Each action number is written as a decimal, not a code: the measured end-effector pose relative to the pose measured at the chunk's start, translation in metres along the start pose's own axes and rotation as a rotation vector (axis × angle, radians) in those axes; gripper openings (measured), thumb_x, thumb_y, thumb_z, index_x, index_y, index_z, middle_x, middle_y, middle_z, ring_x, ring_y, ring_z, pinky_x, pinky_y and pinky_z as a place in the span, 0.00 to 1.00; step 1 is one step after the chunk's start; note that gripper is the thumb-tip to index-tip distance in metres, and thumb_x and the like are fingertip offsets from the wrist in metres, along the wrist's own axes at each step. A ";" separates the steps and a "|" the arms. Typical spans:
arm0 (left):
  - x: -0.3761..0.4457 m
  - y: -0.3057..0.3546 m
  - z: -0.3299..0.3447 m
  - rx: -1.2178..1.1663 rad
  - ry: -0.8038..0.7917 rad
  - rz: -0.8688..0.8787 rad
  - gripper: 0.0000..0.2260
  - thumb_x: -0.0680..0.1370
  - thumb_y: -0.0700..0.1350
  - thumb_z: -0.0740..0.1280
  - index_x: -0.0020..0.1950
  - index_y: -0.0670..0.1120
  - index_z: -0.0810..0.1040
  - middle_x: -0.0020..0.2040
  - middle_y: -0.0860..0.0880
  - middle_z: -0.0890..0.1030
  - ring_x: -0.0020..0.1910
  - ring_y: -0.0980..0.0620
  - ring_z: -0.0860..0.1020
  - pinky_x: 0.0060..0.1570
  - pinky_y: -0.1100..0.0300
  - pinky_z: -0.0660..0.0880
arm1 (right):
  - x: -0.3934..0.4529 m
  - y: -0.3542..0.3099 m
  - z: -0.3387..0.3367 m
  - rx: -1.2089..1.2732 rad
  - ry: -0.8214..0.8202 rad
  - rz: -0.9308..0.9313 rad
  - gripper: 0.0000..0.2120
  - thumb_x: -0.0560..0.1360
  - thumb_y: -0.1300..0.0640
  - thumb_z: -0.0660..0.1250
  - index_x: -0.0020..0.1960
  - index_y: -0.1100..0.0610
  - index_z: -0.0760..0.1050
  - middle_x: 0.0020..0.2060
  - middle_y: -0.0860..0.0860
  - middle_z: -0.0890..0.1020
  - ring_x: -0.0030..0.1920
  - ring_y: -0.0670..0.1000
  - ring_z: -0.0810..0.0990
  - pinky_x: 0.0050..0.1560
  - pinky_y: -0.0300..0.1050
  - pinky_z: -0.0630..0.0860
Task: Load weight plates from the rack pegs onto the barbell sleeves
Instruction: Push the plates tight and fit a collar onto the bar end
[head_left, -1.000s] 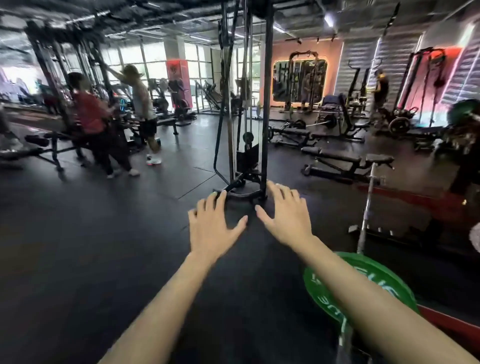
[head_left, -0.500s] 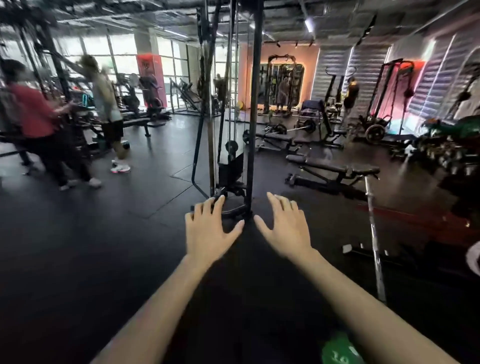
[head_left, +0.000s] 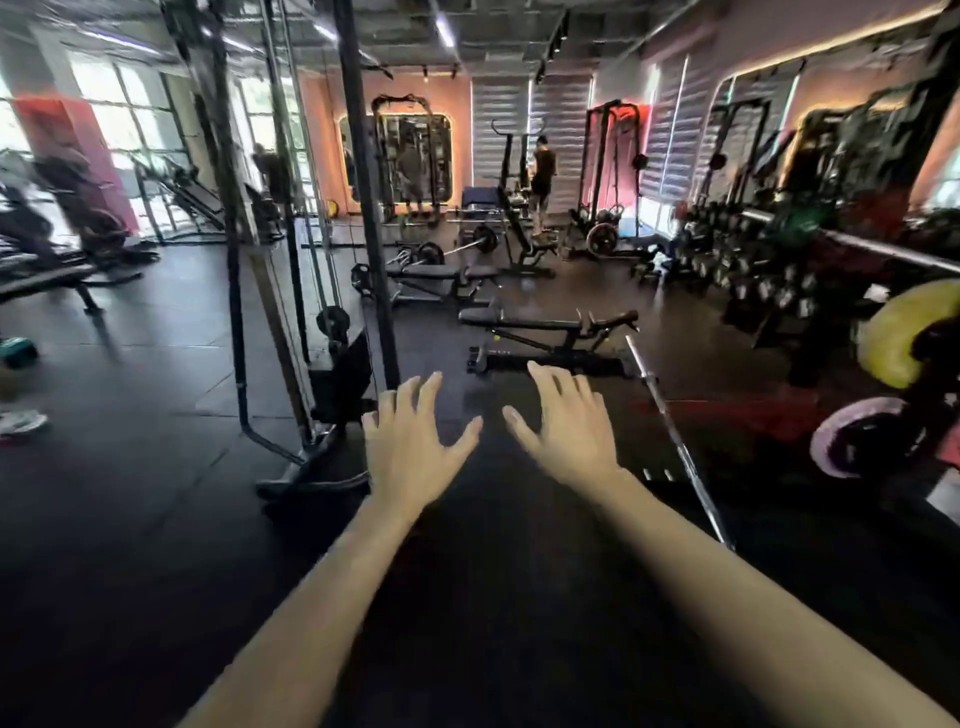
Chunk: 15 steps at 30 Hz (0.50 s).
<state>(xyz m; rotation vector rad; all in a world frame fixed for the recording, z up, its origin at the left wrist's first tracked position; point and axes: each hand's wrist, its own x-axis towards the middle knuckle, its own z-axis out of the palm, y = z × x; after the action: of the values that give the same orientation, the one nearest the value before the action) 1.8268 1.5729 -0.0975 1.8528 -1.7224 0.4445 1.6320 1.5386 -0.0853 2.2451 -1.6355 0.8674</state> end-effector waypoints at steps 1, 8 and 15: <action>0.021 0.002 0.020 -0.009 -0.018 0.012 0.36 0.74 0.72 0.53 0.75 0.52 0.64 0.70 0.49 0.71 0.66 0.43 0.69 0.59 0.43 0.70 | 0.017 0.012 0.013 -0.011 -0.002 0.018 0.32 0.76 0.36 0.56 0.74 0.53 0.62 0.67 0.52 0.72 0.64 0.58 0.71 0.57 0.57 0.71; 0.173 0.028 0.144 -0.050 -0.080 0.075 0.38 0.73 0.73 0.49 0.76 0.53 0.63 0.72 0.49 0.68 0.69 0.44 0.66 0.63 0.43 0.67 | 0.152 0.096 0.101 -0.063 0.001 0.105 0.32 0.77 0.37 0.56 0.74 0.55 0.63 0.66 0.54 0.72 0.64 0.58 0.71 0.58 0.56 0.72; 0.308 0.021 0.244 -0.069 -0.112 0.069 0.35 0.75 0.72 0.52 0.75 0.52 0.64 0.71 0.49 0.69 0.69 0.44 0.66 0.62 0.44 0.67 | 0.285 0.147 0.184 -0.059 0.014 0.103 0.30 0.77 0.38 0.58 0.72 0.56 0.66 0.62 0.55 0.75 0.60 0.59 0.73 0.55 0.56 0.73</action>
<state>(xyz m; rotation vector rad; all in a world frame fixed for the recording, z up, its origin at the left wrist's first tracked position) 1.8093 1.1802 -0.1028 1.8044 -1.8570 0.3093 1.6130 1.1698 -0.0885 2.1270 -1.7601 0.8460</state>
